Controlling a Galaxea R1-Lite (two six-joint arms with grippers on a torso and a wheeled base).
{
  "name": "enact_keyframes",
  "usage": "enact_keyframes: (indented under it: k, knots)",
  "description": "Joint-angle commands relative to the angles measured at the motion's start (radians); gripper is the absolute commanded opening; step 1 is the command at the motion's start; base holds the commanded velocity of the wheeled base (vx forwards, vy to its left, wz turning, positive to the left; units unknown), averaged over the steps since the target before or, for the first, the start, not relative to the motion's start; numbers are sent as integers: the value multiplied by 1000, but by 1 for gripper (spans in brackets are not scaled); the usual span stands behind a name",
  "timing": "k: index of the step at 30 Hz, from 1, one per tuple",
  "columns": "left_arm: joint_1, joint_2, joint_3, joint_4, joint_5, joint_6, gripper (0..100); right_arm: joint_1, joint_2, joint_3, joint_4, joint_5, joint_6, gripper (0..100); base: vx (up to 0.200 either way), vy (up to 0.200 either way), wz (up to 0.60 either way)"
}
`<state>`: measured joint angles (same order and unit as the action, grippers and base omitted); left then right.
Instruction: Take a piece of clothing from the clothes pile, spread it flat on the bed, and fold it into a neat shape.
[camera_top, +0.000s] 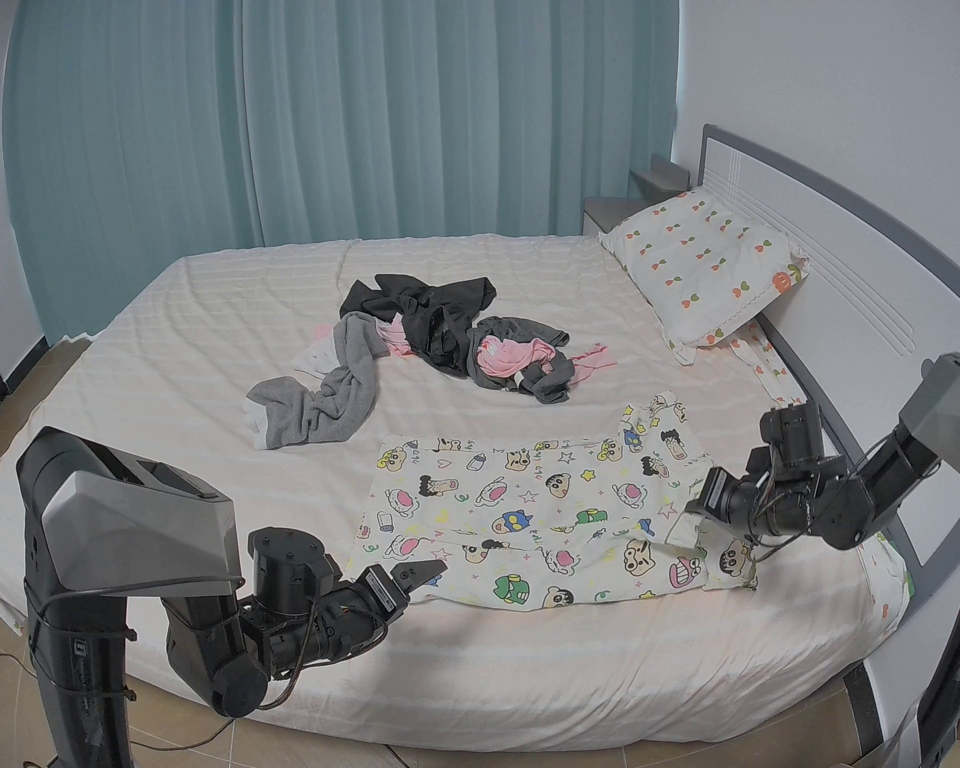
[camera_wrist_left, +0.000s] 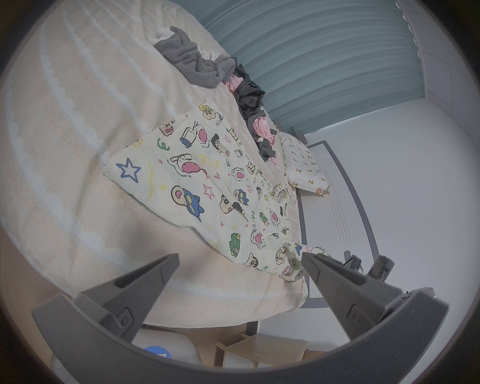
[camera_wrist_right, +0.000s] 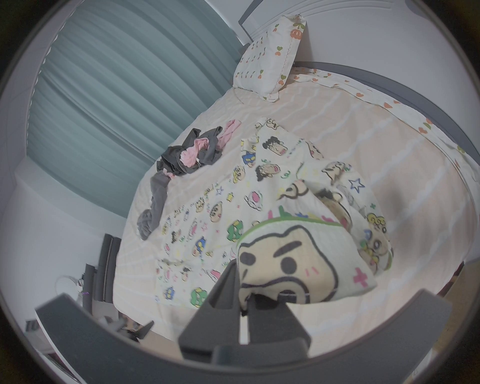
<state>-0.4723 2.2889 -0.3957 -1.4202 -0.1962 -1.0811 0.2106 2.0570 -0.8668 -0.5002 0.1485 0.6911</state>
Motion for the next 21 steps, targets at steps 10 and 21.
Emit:
enact_keyframes:
  k: [10,21]
  knots:
    - [0,3,0,0,1,1,100,-16,57,-403,413,28,44,0,0,0,0]
    - [-9,17,0,-13,29,1,100,-45,114,-566,600,20,1,0,0,0,0]
